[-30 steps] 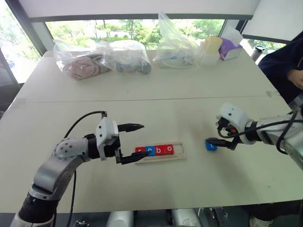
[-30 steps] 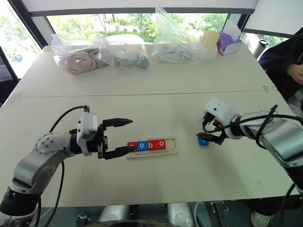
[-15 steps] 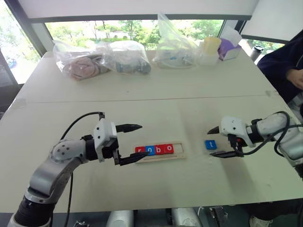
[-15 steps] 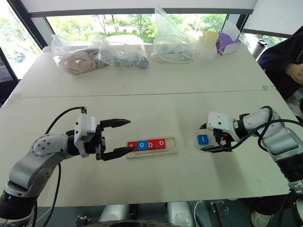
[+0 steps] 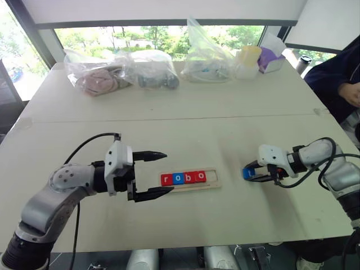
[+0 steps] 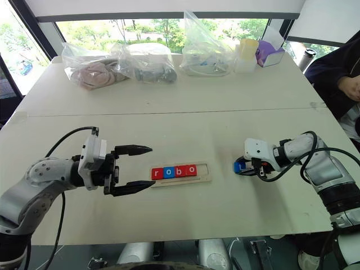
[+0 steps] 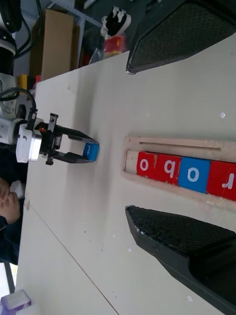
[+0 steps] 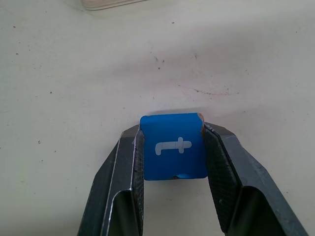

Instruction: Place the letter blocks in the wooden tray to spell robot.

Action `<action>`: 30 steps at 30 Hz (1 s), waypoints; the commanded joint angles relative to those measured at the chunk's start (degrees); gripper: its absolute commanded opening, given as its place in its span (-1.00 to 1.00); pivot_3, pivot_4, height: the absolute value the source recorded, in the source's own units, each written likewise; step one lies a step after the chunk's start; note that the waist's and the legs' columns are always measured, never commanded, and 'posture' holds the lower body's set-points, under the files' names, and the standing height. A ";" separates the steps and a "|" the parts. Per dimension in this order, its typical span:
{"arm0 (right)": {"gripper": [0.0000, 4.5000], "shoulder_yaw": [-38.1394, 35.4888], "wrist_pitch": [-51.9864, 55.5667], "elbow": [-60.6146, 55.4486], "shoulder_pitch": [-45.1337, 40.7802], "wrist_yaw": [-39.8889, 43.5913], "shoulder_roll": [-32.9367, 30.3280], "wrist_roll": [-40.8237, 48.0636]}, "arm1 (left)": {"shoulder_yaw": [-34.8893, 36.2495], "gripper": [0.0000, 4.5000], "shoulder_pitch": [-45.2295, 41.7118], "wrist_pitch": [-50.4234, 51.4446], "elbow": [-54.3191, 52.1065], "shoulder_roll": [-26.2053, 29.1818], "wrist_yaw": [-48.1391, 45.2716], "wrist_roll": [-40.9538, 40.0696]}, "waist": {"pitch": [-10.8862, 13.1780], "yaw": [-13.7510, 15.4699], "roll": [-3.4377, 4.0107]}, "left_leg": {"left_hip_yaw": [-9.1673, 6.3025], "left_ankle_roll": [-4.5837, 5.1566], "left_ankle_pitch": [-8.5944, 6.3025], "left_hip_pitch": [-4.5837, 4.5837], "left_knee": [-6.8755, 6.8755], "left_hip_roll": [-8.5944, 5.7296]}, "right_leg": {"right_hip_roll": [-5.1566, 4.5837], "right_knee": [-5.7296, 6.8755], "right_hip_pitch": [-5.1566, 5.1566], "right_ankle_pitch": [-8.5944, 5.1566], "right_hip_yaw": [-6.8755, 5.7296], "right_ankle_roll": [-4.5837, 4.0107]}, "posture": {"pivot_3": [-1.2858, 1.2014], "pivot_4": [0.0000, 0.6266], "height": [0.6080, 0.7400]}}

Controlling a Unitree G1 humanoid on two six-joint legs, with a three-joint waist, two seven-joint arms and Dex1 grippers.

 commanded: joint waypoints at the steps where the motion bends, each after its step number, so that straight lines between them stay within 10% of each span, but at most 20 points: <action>1: -0.50 -1.87 3.83 -6.70 -0.77 0.05 0.85 1.66 | 1.67 1.00 -0.35 -0.34 -1.21 0.48 -0.35 -0.90 | 0.01 -0.06 0.02 | 0.00 0.00 0.00 0.00 0.00 0.01 | 0.00 0.00 -0.01 0.00 0.00 0.00 | 0.03 -0.52 1.00; 30: -0.50 5.20 13.96 -15.32 -5.29 -2.18 12.76 -1.64 | 1.36 1.00 0.99 -0.04 -3.60 -0.18 2.80 -0.98 | 0.02 0.07 0.02 | -0.04 0.00 0.00 -0.10 0.01 0.00 | -0.02 0.03 -0.10 0.03 -0.04 0.04 | 0.03 -0.52 1.00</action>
